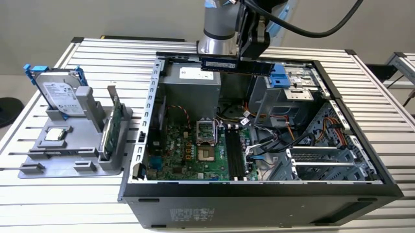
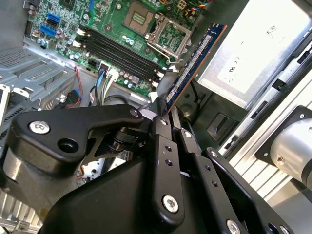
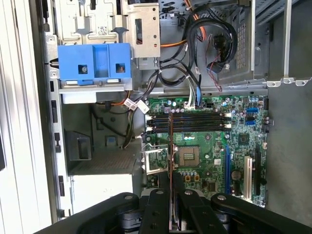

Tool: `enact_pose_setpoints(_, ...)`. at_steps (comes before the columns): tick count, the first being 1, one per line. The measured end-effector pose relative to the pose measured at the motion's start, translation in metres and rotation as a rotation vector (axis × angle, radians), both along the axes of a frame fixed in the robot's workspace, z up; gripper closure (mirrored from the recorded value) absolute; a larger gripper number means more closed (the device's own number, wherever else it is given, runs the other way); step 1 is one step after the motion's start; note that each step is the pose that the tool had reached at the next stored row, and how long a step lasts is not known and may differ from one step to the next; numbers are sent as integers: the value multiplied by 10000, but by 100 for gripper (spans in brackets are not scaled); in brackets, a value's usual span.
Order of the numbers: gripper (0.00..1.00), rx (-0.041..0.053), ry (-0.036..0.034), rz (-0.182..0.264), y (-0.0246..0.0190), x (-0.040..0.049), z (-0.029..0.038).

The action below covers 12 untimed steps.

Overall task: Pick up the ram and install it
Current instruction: 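Insert the ram into the slot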

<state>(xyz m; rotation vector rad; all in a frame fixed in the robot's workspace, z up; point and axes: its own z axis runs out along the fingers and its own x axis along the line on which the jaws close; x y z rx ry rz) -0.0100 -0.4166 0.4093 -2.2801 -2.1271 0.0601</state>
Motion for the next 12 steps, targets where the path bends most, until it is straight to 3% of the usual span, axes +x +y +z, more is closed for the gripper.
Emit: enact_pose_setpoints(12,100,-1,1,-534,2,14,-43)
